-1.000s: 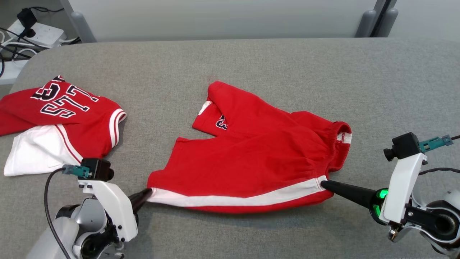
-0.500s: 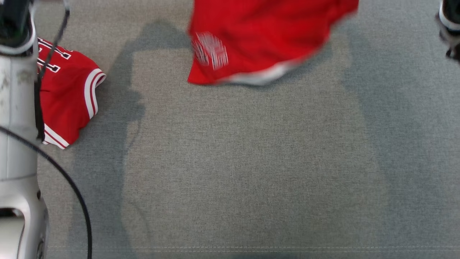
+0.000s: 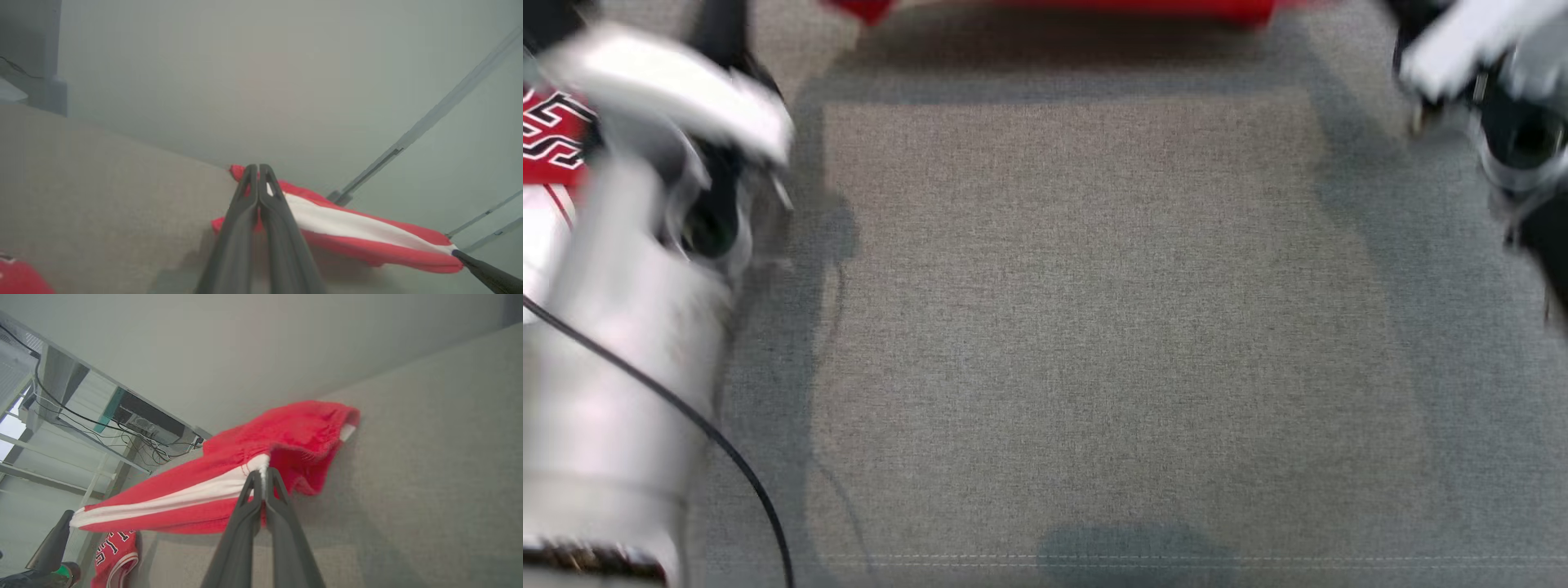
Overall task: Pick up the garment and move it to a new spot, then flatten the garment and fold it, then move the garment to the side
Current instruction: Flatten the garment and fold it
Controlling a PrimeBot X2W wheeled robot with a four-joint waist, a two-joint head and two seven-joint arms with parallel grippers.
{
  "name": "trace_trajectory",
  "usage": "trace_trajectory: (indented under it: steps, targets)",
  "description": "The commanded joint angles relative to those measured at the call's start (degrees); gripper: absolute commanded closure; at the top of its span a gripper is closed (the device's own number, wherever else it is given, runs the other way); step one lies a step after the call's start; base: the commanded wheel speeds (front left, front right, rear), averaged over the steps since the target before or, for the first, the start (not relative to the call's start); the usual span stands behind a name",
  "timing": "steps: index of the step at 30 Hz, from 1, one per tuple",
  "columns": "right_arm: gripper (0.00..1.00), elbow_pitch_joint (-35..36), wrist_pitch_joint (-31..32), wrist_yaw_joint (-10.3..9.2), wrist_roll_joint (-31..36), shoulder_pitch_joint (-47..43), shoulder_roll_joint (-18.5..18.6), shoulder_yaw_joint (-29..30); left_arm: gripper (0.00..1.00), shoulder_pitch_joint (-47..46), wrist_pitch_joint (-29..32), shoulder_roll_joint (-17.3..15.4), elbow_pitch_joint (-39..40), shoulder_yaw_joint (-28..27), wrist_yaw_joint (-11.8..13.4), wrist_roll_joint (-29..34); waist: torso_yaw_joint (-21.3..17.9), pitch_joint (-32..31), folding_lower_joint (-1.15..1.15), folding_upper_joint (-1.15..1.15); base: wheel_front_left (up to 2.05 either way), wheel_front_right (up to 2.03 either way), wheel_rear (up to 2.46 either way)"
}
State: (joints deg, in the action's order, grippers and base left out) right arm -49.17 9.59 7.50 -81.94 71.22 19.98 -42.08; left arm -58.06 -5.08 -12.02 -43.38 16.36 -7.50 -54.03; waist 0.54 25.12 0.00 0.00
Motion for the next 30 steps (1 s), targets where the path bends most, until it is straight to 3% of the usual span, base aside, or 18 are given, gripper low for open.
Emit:
trace_trajectory:
  steps: [1,7,14,20,30]
  targets:
    - [1.0,2.2,0.6,-0.01,-1.2,-3.8,1.9,-0.1,1.0,2.3,-1.2,-3.0,1.1,0.0,0.0,-1.0,0.2,-0.1,0.0,0.0,0.0,0.0,0.0]
    - [1.0,11.4,0.3,-0.01,-5.5,-19.1,7.5,-0.6,1.0,14.9,-7.1,-3.5,2.0,7.4,0.0,-6.1,0.4,-3.2,0.0,0.0,0.0,0.0,0.0]
    - [1.0,19.7,-3.4,-0.01,-7.2,-29.9,9.9,-1.0,1.0,21.9,-9.8,-4.4,2.9,10.1,0.0,-8.2,0.1,-9.6,0.0,0.0,0.0,0.0,0.0]
    - [1.0,21.3,-4.8,-0.01,-7.6,-35.4,9.7,-2.1,1.0,27.4,-9.9,-2.8,3.9,5.2,0.0,-6.0,-0.3,-14.3,0.0,0.0,0.0,0.0,0.0]
    - [1.0,22.5,-5.5,-0.01,-7.8,-40.1,9.4,-3.4,1.0,34.8,-9.9,0.2,4.2,1.9,0.0,-2.4,-0.5,-17.5,0.0,0.0,0.0,0.0,0.0]
